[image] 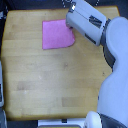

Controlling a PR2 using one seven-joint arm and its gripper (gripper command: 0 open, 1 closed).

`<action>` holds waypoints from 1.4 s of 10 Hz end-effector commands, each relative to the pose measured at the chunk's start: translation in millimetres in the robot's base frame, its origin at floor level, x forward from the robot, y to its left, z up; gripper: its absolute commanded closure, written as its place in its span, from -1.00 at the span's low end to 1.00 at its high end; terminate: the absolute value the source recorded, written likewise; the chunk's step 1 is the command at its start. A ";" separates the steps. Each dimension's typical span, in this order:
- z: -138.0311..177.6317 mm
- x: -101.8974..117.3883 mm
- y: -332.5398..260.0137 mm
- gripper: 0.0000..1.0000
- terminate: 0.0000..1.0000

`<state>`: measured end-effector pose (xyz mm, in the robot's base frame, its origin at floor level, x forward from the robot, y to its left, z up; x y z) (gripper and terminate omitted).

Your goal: Folding a cloth

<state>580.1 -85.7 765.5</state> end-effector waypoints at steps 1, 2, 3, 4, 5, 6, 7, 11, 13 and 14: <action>51.6 -3.1 56.7 1.00 -1.00; 53.0 -10.6 75.6 1.00 -1.00; 52.8 -22.4 97.8 1.00 -1.00; 52.6 -24.9 103.4 1.00 -1.00; 45.8 -29.2 127.6 1.00 -1.00; 44.2 -27.5 131.2 1.00 -1.00; 38.7 -21.6 147.5 1.00 -1.00; 19.5 5.7 186.6 1.00 -1.00; 5.6 5.5 196.8 1.00 -1.00; 0.1 -4.5 207.4 1.00 -1.00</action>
<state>570.3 88.6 792.3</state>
